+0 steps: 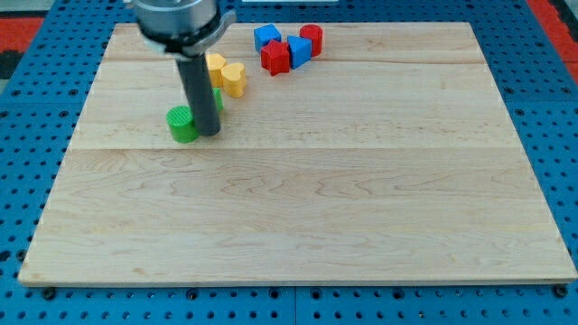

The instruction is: Move the green blocks towards the bottom left side of the board

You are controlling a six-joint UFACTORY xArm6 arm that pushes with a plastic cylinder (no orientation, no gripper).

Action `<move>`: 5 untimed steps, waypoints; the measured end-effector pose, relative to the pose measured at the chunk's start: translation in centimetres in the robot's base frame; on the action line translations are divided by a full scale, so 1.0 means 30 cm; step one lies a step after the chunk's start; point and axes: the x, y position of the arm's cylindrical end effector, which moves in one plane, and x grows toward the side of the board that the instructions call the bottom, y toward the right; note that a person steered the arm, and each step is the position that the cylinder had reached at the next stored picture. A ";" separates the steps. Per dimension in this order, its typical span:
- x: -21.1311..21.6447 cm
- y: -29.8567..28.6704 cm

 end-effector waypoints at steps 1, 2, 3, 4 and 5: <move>-0.055 -0.001; -0.084 0.056; -0.134 0.167; -0.236 0.276; -0.352 0.115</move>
